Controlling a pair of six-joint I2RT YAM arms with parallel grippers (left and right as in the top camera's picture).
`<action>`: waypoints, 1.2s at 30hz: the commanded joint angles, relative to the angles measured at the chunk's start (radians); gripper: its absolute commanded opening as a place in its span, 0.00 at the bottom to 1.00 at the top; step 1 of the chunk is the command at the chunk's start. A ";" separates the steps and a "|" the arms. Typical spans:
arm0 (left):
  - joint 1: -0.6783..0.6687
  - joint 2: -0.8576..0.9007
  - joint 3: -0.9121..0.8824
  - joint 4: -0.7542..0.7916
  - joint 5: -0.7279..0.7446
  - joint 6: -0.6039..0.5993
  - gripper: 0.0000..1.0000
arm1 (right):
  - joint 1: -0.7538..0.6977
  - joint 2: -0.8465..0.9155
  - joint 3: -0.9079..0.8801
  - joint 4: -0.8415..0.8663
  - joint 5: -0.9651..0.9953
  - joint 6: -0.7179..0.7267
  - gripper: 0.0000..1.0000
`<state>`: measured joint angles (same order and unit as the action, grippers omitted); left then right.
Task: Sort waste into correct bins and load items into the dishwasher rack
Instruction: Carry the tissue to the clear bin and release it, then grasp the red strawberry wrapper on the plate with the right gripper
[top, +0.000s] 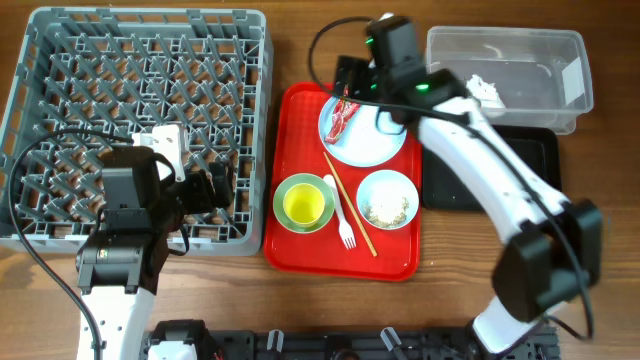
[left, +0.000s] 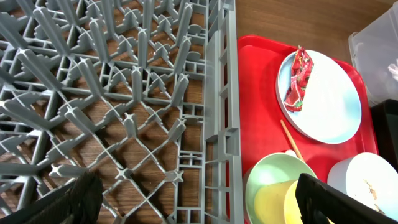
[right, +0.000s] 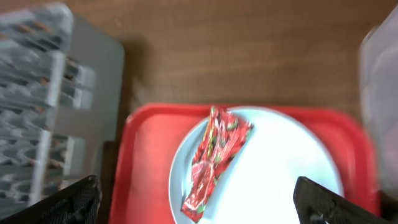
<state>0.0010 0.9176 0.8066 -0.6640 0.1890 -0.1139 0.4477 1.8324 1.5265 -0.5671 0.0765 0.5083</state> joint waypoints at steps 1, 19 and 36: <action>0.003 0.001 0.016 0.001 0.016 -0.006 1.00 | 0.026 0.112 -0.002 -0.002 0.061 0.125 0.99; 0.003 0.001 0.016 0.000 0.016 -0.006 1.00 | 0.060 0.320 -0.002 0.016 0.029 0.258 0.75; 0.003 0.001 0.016 0.000 0.016 -0.006 1.00 | 0.060 0.326 -0.012 -0.047 0.029 0.281 0.24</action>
<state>0.0010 0.9176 0.8066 -0.6662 0.1890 -0.1139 0.5053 2.1418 1.5265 -0.5991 0.1081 0.7834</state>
